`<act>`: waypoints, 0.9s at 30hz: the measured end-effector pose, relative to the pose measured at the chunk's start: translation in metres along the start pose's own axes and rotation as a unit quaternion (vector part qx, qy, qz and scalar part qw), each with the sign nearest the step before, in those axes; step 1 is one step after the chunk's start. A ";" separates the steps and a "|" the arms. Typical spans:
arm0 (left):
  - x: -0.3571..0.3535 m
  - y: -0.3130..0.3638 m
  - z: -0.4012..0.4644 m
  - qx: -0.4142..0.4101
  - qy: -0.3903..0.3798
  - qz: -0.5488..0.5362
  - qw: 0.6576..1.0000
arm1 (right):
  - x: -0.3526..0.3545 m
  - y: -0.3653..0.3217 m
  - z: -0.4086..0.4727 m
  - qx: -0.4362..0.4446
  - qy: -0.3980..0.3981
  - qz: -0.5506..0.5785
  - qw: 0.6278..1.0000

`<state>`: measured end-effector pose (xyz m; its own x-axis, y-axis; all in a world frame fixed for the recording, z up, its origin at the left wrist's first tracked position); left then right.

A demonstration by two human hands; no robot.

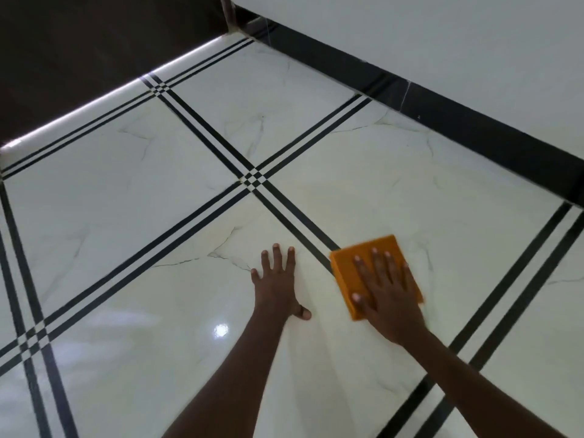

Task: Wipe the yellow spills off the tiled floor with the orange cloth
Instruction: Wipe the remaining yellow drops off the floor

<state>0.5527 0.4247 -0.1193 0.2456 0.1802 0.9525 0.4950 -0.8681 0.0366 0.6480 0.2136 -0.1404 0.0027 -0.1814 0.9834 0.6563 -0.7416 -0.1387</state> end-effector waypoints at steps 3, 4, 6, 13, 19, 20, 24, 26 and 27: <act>-0.001 0.000 -0.001 0.002 -0.001 0.005 1.000 | 0.010 0.050 -0.012 -0.032 -0.014 -0.007 0.999; -0.002 -0.001 0.001 0.003 0.001 0.004 1.000 | 0.009 0.059 0.005 -0.036 -0.014 -0.015 0.999; -0.007 -0.001 0.001 0.005 0.003 -0.001 1.000 | 0.001 0.072 0.051 -0.074 0.008 -0.015 0.997; -0.003 -0.004 -0.002 0.010 0.015 -0.013 1.000 | -0.003 0.063 0.027 -0.066 0.017 -0.012 0.998; -0.007 0.010 -0.038 0.026 0.076 0.026 0.996 | 0.026 0.114 -0.145 -0.199 0.038 -0.012 0.979; -0.010 0.010 -0.041 0.020 0.081 0.027 0.996 | 0.026 0.110 -0.156 -0.247 0.038 -0.018 0.968; -0.015 0.012 -0.041 0.006 0.080 0.037 0.996 | 0.019 0.040 -0.118 -0.273 0.071 0.010 0.959; -0.015 0.010 -0.041 0.004 0.068 0.027 0.997 | 0.009 0.001 -0.061 -0.172 0.065 0.027 0.983; -0.015 0.008 -0.041 0.001 0.061 0.018 0.998 | 0.005 -0.009 -0.030 -0.130 0.059 0.034 0.989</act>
<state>0.5193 0.3959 -0.1206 0.1596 0.0920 0.9829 0.4896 -0.8719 0.0021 0.6192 0.2001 -0.1380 -0.0580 -0.2990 0.9525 0.4406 -0.8638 -0.2443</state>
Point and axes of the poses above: each hand's wrist, its own z-axis towards the middle knuckle, its own x-axis out of the back of the hand, y = z × x, the point moved 8 cm from there along z, towards the middle knuckle, and after that the axes turned 14 degrees about y, right-handed, at the moved point
